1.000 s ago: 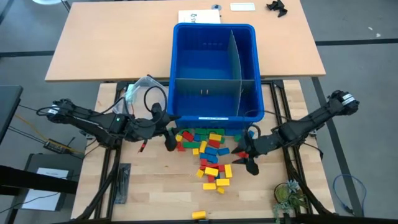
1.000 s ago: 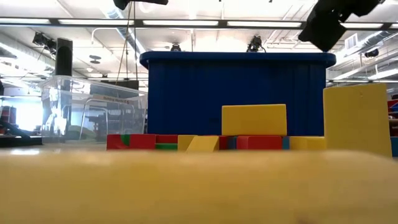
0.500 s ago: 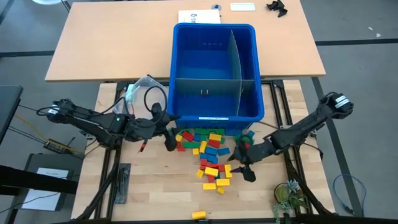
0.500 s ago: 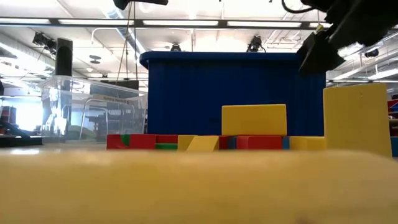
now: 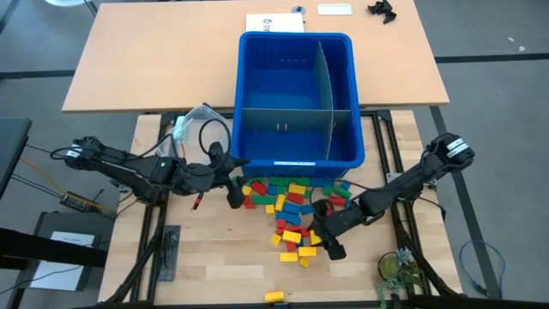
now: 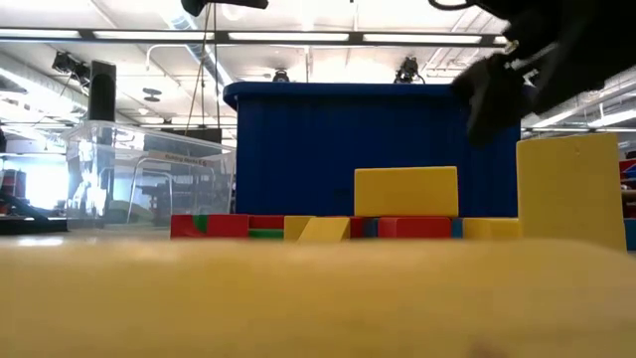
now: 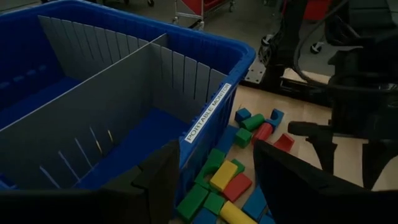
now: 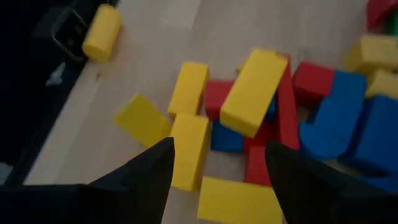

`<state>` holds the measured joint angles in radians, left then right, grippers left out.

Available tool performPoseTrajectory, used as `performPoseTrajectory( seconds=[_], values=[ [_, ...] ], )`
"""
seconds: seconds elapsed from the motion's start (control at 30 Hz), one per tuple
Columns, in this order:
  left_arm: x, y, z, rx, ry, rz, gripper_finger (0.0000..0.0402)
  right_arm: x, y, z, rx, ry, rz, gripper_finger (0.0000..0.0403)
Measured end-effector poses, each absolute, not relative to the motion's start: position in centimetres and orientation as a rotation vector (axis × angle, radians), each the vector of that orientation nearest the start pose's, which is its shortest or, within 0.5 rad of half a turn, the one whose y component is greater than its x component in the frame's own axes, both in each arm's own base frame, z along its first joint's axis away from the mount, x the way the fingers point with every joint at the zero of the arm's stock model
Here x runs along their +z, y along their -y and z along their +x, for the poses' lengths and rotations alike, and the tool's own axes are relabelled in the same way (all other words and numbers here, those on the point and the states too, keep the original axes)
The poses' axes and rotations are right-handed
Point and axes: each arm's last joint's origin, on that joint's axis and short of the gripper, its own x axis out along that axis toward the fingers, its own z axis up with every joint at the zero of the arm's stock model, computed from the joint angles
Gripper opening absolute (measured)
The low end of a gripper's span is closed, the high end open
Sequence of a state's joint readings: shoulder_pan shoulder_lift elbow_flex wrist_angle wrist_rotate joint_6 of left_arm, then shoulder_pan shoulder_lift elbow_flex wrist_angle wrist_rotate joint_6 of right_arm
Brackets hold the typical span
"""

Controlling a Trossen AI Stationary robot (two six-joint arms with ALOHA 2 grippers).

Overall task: Sort blocks
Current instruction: Put the yellow block into the blue bin

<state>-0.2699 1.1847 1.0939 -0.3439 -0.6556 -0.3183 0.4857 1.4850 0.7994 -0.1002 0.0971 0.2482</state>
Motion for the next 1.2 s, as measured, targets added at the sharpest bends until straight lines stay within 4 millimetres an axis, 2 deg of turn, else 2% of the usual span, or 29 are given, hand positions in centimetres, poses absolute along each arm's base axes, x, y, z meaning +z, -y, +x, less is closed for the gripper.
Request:
performPoseTrajectory(
  seconds=[0.2,0.37,0.5,0.7,0.8,0.93,1.2],
  values=[
    [34.7,5.0,24.8,0.434,-0.329,-0.115,0.0214,17.3,-14.0,26.3,0.271,-0.868,0.034,0.0273],
    [34.7,5.0,24.8,0.434,-0.329,-0.115,0.0214,16.9,-14.6,25.9,0.266,-0.879,-0.024,0.0268],
    [34.6,5.1,24.9,0.435,-0.331,-0.114,0.0214,16.5,-14.2,25.4,0.199,-0.929,-0.067,0.026],
    [33.9,5.3,25.6,0.438,-0.359,-0.099,0.0214,16.4,-14.0,25.2,0.209,-0.948,-0.156,0.0263],
    [33.3,5.4,26.2,0.441,-0.382,-0.087,0.0214,16.5,-13.3,25.8,0.134,-0.916,-0.123,0.0265],
    [32.8,5.5,26.7,0.443,-0.396,-0.08,0.0214,16.0,-12.8,25.7,0.113,-0.976,-0.11,0.0261],
    [32.7,5.5,26.7,0.44,-0.4,-0.079,0.0214,16.1,-12.6,24.3,0.145,-1.092,-0.157,0.0248]
  ],
)
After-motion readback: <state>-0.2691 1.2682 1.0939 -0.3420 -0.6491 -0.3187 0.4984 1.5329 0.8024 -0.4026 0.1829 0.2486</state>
